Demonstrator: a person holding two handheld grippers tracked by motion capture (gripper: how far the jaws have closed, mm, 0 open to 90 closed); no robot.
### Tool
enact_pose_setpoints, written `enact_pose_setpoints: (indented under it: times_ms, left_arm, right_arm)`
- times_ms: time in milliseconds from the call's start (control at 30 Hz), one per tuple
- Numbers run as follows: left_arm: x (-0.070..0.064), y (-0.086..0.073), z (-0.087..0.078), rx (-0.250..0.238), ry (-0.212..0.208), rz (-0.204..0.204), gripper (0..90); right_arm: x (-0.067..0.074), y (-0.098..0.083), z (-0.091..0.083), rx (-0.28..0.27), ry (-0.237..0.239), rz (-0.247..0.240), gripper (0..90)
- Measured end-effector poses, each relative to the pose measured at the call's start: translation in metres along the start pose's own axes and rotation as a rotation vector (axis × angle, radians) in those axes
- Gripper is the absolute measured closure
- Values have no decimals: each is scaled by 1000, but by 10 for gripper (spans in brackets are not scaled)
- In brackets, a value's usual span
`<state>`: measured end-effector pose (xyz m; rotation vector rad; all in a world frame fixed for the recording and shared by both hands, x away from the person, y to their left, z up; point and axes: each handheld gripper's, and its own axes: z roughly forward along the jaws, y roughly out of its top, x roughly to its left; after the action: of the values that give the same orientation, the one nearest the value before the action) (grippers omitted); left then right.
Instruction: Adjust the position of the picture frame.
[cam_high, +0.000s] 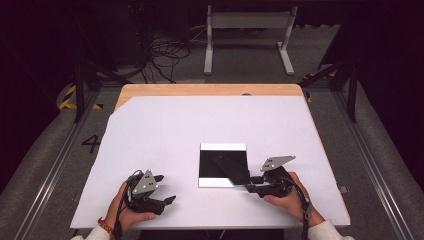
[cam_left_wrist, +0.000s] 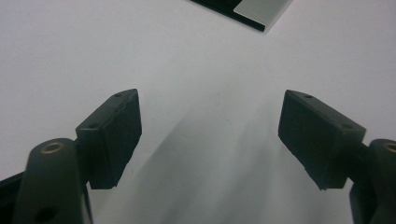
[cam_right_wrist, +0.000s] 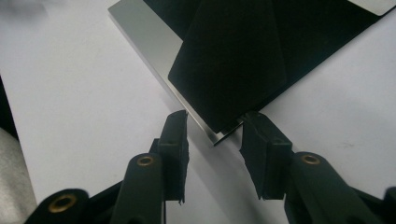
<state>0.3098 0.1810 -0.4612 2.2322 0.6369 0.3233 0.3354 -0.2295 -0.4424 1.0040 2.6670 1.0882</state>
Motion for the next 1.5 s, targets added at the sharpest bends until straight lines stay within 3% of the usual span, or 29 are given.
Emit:
enact_pose_setpoints:
  times_ms: [267, 633, 800, 1000, 1300, 1500]
  left_arm:
    - [-1, 1, 1, 12, 5, 3, 220]
    - [-3, 2, 3, 29, 5, 22, 213]
    - [-4, 2, 4, 39, 6, 28, 212]
    - [-7, 3, 7, 55, 16, 46, 212]
    - [-8, 3, 8, 61, 17, 49, 209]
    - [-8, 4, 8, 57, 20, 55, 207]
  right_arm:
    - [-2, 0, 0, -35, 17, 38, 568]
    - [-9, 4, -2, -158, 76, 162, 521]
    - [-11, 4, 0, -176, 87, 196, 488]
    - [-10, 4, 0, -241, 101, 235, 494]
    - [-10, 4, 0, -250, 97, 252, 466]
    - [-9, 5, -2, -287, 90, 259, 455]
